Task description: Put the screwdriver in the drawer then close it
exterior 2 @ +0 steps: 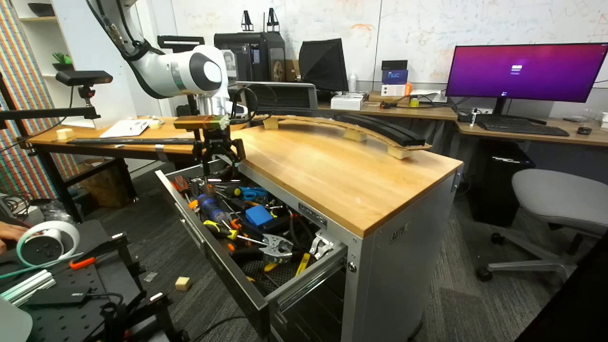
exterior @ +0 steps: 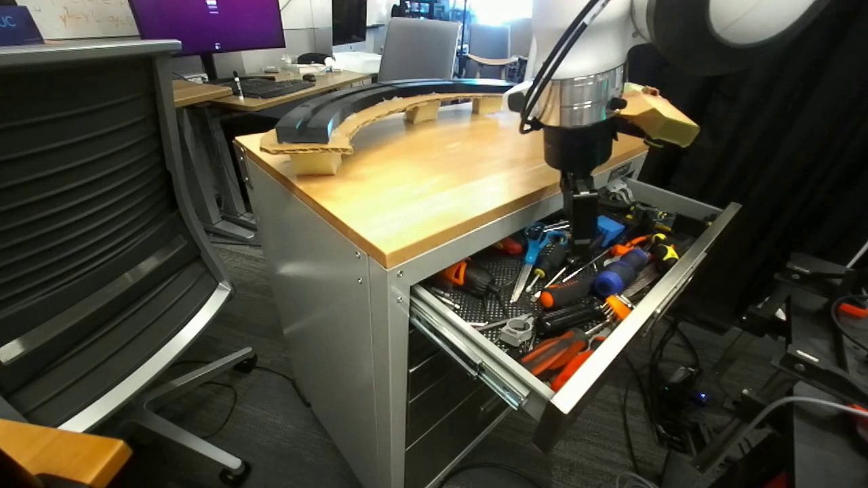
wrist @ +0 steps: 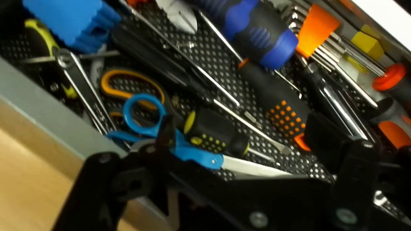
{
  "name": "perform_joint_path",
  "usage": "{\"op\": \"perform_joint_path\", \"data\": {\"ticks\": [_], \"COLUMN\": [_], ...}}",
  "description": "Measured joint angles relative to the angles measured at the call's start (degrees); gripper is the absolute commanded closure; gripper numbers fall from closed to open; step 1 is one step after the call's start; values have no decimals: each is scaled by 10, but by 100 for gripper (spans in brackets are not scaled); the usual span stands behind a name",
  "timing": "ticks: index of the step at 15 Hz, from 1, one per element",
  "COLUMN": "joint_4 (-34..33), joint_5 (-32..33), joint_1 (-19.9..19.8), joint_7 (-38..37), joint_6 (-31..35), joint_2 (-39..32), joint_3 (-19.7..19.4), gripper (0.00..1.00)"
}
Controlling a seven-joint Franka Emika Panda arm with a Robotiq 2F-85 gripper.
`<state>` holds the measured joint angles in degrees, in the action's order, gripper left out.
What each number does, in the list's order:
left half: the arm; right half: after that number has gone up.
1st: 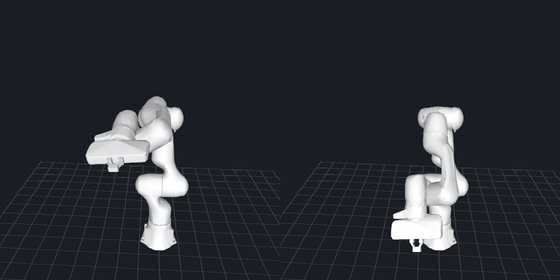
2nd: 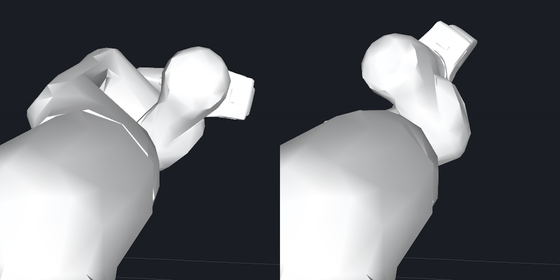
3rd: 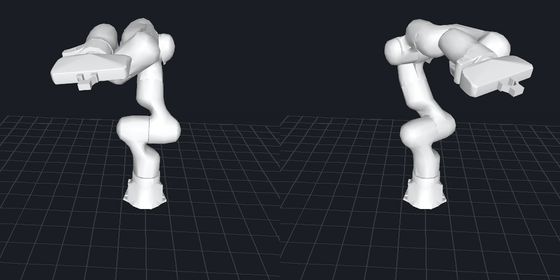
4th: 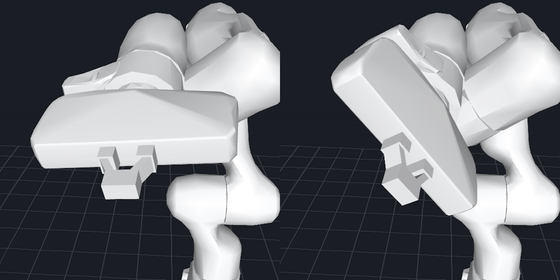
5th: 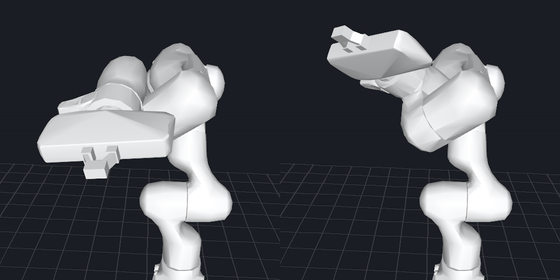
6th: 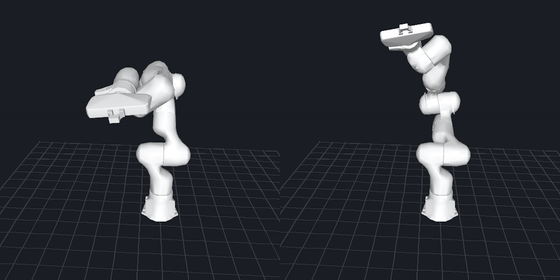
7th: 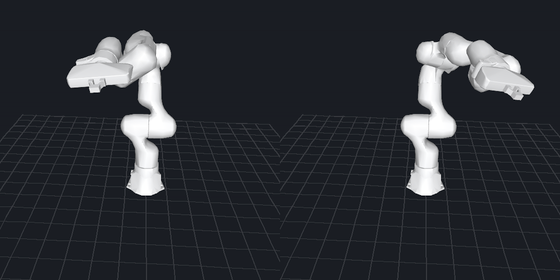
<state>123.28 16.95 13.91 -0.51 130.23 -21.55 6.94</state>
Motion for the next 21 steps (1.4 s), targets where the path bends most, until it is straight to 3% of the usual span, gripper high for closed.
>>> {"op": "perform_joint_path", "data": {"ticks": [5, 6, 8, 15, 19, 21], "joint_4": [97, 116, 141, 200, 224, 229], "joint_5": [-19, -30, -58, -178, -233, -258], "joint_1": [-22, -29, -41, -66, -74, -77], "joint_7": [-97, -110, -139, -216, -221, -221], "joint_6": [-5, -6, -4, -47, -91, -106], "joint_2": [27, 32, 43, 105, 141, 141], "joint_3": [-29, -33, -39, -45, -45, -45], "gripper": [0, 25, 34, 89, 96, 91]}}
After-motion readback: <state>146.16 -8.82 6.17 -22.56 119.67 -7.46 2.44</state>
